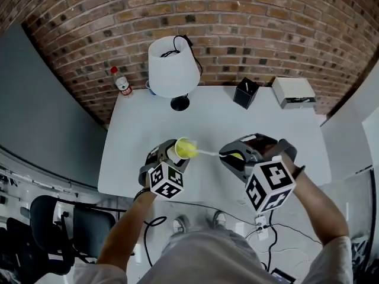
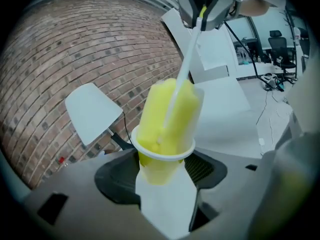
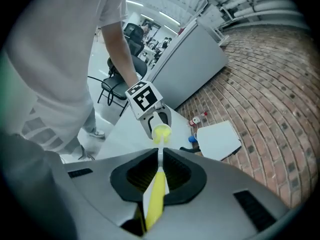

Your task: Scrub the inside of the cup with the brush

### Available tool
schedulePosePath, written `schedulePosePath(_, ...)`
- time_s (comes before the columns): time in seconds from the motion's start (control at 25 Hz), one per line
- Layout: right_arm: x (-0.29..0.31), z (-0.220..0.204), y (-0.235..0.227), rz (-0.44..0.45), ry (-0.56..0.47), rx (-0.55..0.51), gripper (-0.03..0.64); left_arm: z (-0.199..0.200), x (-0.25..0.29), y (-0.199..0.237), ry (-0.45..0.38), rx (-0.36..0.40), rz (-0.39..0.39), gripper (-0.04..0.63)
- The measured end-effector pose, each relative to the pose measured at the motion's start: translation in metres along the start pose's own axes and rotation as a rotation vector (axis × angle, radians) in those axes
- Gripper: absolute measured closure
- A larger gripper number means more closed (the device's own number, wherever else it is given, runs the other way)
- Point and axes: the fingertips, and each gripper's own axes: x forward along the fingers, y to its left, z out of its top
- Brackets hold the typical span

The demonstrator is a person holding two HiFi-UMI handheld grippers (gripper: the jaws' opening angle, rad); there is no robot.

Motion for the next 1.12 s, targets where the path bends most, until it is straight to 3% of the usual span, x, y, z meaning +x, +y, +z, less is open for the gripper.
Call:
schedulePosePath(0.24,0.006,0.004,0.009,-0.024,0.056,-0.02,0.588,0.01,-0.004,-0.004,-0.028,0.1,-0.001,0.304)
schedulePosePath(0.52,0.007,0.0,0.01,-0.051,0.056,0.096,0.588,0.029,-0.006,-0.01,-0.07,0.17,0.0,0.304)
schedulePosePath(1.12,0.014,-0.016,-0.006,0.096,-0.114,0.708,0.586,0.032,-0.011,-0.003,-0.098,0.242,0.086,0.308)
